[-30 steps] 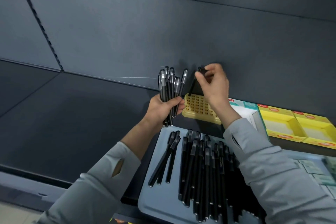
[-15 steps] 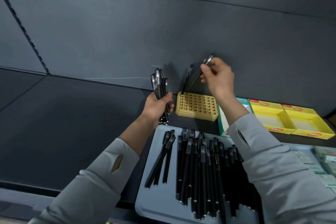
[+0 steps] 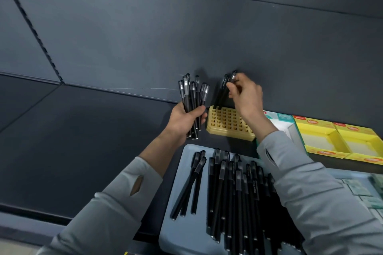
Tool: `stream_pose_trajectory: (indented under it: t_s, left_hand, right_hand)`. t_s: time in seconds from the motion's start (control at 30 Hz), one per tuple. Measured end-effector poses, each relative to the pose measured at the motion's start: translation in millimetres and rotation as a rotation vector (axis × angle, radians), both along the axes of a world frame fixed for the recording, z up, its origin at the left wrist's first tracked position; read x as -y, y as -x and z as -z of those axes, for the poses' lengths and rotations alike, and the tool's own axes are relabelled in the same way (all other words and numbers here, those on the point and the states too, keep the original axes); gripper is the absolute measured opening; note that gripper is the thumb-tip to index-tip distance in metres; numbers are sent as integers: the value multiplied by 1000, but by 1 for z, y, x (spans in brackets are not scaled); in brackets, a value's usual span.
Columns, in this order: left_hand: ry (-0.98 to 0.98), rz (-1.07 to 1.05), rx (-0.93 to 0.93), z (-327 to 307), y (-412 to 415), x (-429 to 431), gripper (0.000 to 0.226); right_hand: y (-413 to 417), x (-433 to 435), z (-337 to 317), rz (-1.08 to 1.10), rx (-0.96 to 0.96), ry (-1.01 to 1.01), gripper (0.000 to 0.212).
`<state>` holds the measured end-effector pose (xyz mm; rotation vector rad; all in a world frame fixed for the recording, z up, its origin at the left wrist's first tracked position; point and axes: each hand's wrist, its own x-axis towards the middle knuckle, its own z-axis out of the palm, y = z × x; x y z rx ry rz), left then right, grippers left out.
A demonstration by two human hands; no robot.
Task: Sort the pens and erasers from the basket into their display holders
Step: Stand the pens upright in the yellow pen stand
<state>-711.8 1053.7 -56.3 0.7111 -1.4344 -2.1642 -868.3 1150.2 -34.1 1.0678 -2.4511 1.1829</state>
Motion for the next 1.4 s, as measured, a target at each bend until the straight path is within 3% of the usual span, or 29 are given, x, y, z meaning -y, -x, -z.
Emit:
stream_pose_trajectory:
  t_s: [0.17,0.33,0.47,0.63,0.8,1.07,1.23,1.4]
  left_hand:
    - [-30,-12,-26,-1,1,-2,9]
    - [-47,-38,-46,-2,3,-6,9]
    - [-12,-27,-50,-2,5,-12,7]
    - [-3,-120,63,3,6,-10,7]
    - [-88,-145,62,4,1,-3,8]
    - [-18,-126,71,3,2,-4,4]
    - [-48,-93,23,3,3,-3,15]
    - [-69,-64,-17,-1,6,-6,13]
  right_hand:
    - [1,-2,9,-53,91,-8,9]
    - [-17,-10,-5,85,4,155,22]
    - [-39,-7,-11,-137,203,-13,18]
    - [-26,-8,-19,-96,367,116,12]
    - [6,-23,-23,145,119,133,13]
    - [7,-13,-10,58,6,50,8]
    - [3,-10,3,9,-13,-30,9]
    - [-4,-12,0,74,2,28,20]
